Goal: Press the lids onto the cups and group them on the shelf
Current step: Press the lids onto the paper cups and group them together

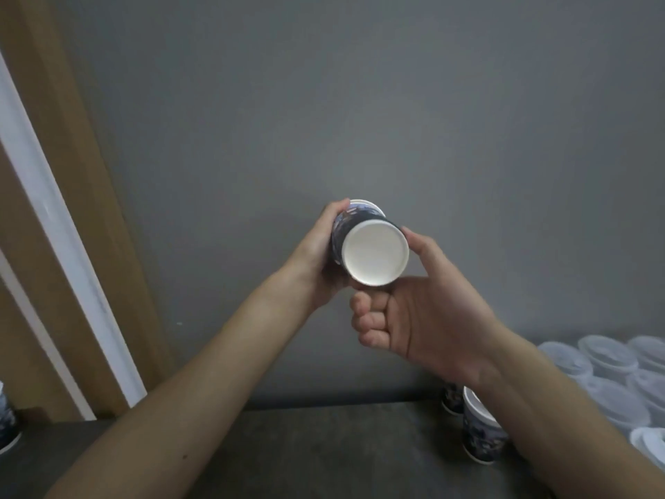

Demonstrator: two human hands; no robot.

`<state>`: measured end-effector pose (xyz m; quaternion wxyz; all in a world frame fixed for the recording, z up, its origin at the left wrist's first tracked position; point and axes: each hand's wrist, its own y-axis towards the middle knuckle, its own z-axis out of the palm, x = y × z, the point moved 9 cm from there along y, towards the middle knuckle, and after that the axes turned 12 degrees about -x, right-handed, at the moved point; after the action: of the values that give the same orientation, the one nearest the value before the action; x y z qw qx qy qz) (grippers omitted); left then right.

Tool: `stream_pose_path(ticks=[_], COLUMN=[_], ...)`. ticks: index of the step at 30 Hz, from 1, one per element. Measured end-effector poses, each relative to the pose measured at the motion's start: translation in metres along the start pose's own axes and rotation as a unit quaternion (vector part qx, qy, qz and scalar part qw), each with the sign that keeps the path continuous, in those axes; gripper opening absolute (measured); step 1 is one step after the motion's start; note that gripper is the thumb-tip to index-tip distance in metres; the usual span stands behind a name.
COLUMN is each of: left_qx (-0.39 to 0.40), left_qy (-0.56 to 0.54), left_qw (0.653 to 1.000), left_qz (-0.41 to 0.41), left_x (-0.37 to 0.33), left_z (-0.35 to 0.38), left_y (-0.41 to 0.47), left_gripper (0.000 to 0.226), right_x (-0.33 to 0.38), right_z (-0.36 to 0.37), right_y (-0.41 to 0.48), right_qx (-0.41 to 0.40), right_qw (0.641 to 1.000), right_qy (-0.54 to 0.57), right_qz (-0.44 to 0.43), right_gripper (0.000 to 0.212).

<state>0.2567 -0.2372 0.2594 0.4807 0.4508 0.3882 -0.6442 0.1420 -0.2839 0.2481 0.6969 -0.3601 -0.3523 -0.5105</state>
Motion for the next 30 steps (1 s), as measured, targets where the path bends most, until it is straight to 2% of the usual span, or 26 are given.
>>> stream_pose_path(ticks=[2, 3, 5, 7, 9, 10, 12, 14, 16, 19, 21, 25, 27, 30], left_qx=[0.015, 0.008, -0.037, -0.122, -0.134, -0.098, 0.018, 0.106, 0.087, 0.036, 0.055, 0.149, 0.147, 0.12], left_qy=[-0.001, -0.004, 0.0, 0.049, 0.092, 0.084, 0.036, 0.002, -0.002, 0.016, 0.028, -0.02, -0.018, 0.009], left_qw=[1.0, 1.0, 0.998, 0.977, 0.952, 0.959, 0.982, 0.984, 0.984, 0.98, 0.976, 0.971, 0.969, 0.969], left_qz=[0.001, 0.007, 0.044, 0.166, 0.258, 0.252, 0.184, 0.143, 0.154, 0.195, 0.207, 0.184, 0.196, 0.215], left_x=[0.0, -0.003, -0.012, -0.034, -0.054, -0.056, -0.051, -0.044, -0.043, -0.049, -0.05, -0.047, -0.052, -0.058], left_z=[0.001, 0.002, -0.002, -0.014, -0.012, -0.006, 0.014, 0.027, 0.023, 0.015, 0.019, 0.032, 0.032, 0.031], left_y=[0.001, 0.0, -0.003, -0.005, -0.016, -0.018, -0.023, -0.029, -0.028, -0.029, -0.033, -0.045, -0.047, -0.048], left_gripper=[0.06, 0.057, 0.053, 0.054, 0.048, 0.049, 0.054, 0.049, 0.057, 0.064, 0.06, 0.039, 0.046, 0.068], right_x=[0.003, 0.005, 0.005, 0.006, 0.006, 0.005, 0.005, 0.005, 0.004, 0.009, 0.011, 0.006, 0.005, 0.003], right_z=[0.002, 0.0, -0.011, -0.024, -0.029, -0.026, -0.015, -0.009, -0.008, -0.017, -0.015, 0.005, 0.007, 0.006], right_y=[-0.002, -0.002, 0.001, 0.005, 0.006, 0.005, -0.002, -0.009, -0.011, -0.009, -0.012, -0.021, -0.021, -0.021], right_qx=[0.003, -0.006, -0.055, -0.113, -0.123, -0.1, -0.037, -0.003, -0.013, -0.069, -0.065, 0.024, 0.043, 0.057], right_qw=[1.0, 0.999, 0.995, 0.987, 0.988, 0.993, 0.995, 0.995, 0.998, 0.992, 0.993, 0.99, 0.989, 0.989], right_qy=[-0.02, -0.036, -0.077, -0.095, -0.048, 0.001, 0.093, 0.097, 0.038, -0.049, -0.015, 0.133, 0.14, 0.131], right_qz=[-0.002, -0.009, -0.036, -0.069, -0.078, -0.065, -0.03, -0.029, -0.046, -0.098, -0.098, -0.042, -0.038, -0.03], right_gripper=[0.075, 0.077, 0.082, 0.078, 0.068, 0.066, 0.068, 0.071, 0.073, 0.064, 0.061, 0.067, 0.068, 0.071])
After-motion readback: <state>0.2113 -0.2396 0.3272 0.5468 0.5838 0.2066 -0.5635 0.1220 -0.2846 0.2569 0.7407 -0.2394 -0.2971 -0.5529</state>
